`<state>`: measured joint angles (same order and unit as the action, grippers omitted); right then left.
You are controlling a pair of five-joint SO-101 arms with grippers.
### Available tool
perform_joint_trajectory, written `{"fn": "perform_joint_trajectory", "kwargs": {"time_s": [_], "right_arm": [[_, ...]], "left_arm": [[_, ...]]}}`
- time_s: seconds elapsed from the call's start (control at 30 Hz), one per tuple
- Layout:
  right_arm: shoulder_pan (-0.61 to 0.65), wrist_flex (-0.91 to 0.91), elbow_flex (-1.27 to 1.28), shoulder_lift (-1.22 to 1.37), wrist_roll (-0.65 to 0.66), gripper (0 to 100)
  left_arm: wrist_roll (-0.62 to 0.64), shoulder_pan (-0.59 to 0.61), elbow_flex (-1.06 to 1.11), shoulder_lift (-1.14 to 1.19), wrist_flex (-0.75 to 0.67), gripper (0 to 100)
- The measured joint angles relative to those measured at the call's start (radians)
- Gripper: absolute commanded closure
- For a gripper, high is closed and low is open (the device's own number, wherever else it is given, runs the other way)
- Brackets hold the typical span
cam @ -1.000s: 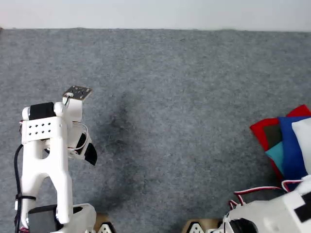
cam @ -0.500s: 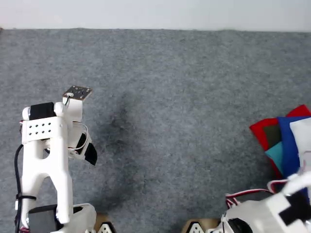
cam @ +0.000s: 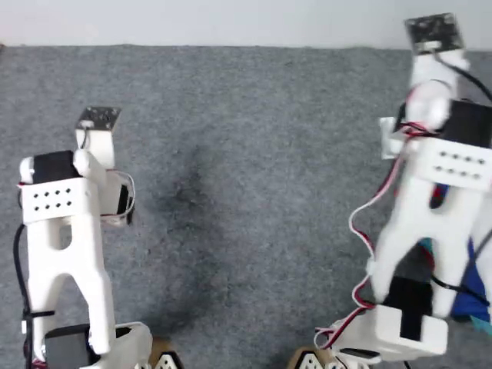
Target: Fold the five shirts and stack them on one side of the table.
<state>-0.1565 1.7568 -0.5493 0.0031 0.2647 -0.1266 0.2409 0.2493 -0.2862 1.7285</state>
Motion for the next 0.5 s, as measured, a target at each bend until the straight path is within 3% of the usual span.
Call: {"fn": "perform_joint_trajectory", "kwargs": {"time_s": [0.2,0.5], "right_arm": [[0.152,0.000,0.146,-0.015,-0.048,98.4],[0.279,0.000,0.707,-0.295,0.075,98.0]], "left_arm": [[0.002,0.000,-0.034,0.000,0.000,99],[0.005,0.077,0.089,-0.232,0.000,99]]}}
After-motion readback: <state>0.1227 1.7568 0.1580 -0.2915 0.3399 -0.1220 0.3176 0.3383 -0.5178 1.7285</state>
